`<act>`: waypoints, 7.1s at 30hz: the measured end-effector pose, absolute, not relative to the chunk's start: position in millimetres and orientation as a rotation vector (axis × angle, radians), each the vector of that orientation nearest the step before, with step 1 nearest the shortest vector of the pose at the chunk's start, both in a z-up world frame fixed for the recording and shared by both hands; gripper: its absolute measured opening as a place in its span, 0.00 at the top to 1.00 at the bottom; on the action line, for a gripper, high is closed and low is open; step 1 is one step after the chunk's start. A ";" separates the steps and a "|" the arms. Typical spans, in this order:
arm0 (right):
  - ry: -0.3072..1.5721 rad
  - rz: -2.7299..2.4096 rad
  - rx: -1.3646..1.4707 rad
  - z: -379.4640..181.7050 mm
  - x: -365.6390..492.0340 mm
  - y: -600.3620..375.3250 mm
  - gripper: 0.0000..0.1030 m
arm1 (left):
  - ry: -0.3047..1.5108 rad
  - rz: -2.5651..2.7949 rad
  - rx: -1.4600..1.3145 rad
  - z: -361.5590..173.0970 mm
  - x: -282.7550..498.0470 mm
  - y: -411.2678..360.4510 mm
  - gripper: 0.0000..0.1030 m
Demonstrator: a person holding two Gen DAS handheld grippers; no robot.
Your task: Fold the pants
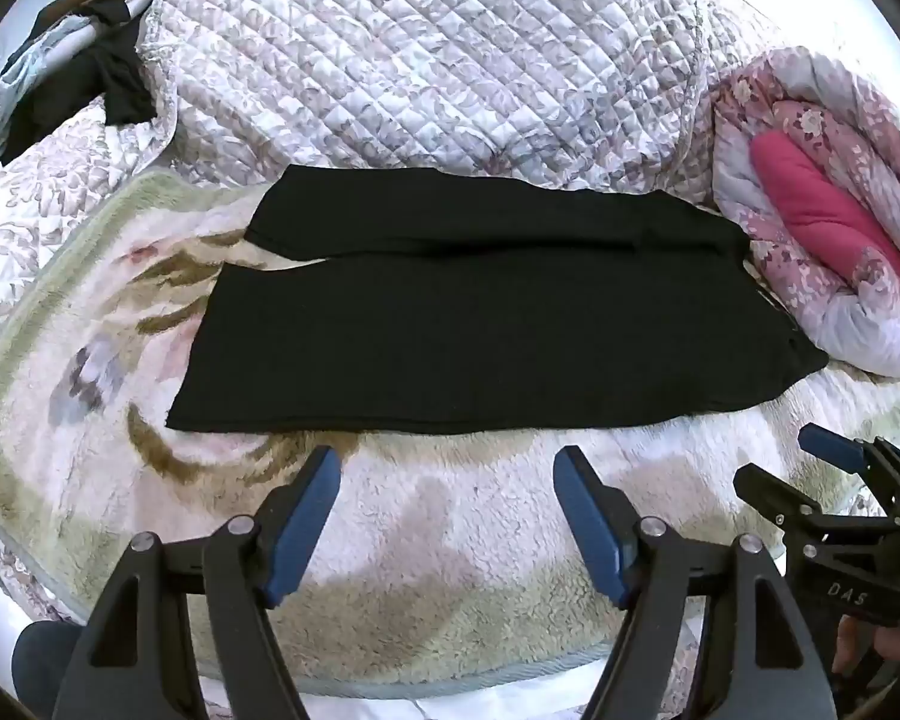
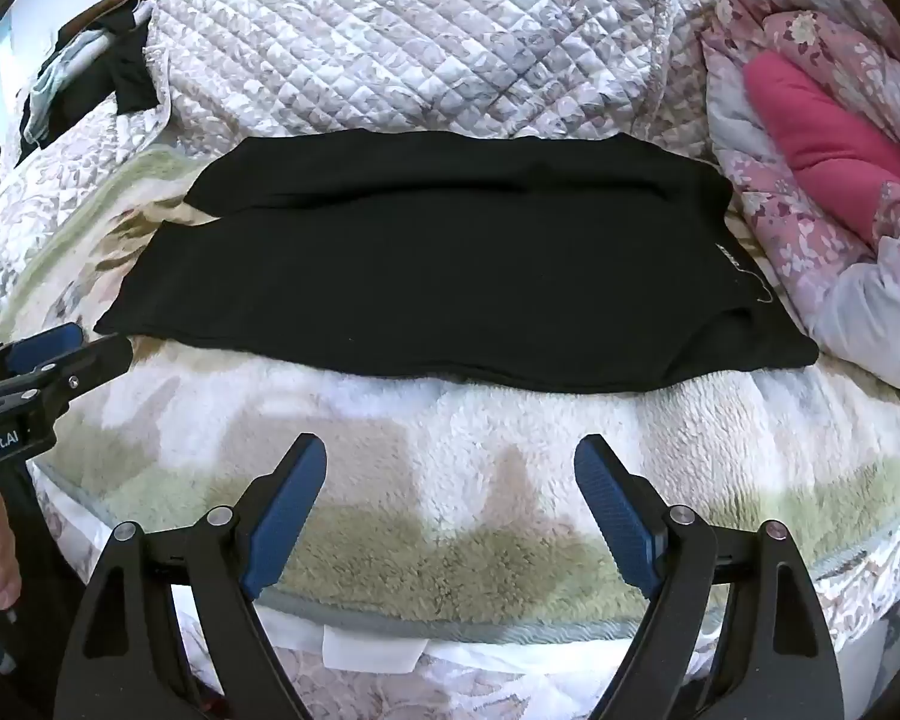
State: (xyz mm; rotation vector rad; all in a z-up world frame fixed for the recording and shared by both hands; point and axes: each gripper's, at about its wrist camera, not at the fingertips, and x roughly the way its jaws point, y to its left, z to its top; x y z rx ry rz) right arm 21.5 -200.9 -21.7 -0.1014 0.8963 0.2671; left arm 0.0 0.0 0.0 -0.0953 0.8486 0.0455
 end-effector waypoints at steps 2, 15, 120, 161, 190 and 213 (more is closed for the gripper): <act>0.894 0.267 -0.099 -20.4 20.5 -199.9 0.18 | 0.856 0.047 -0.093 0.1 -0.1 0.0 0.26; 0.902 0.261 -0.104 -20.4 19.0 -202.2 0.18 | 0.858 0.058 -0.083 -0.2 -0.8 1.3 0.27; 0.985 0.252 -0.028 -48.3 43.1 -224.8 0.18 | 0.931 0.071 -0.053 -42.7 12.1 14.0 0.26; 0.889 0.137 0.273 -46.5 114.9 -318.4 0.29 | 0.888 0.147 -0.454 -67.3 42.9 120.4 0.27; 0.839 0.056 0.536 -3.9 82.6 -386.1 0.95 | 0.814 0.249 -0.368 -24.4 28.0 151.2 0.96; 0.870 -0.171 0.395 7.4 5.6 -394.6 0.63 | 0.831 0.384 -0.355 -24.4 -51.4 175.9 0.89</act>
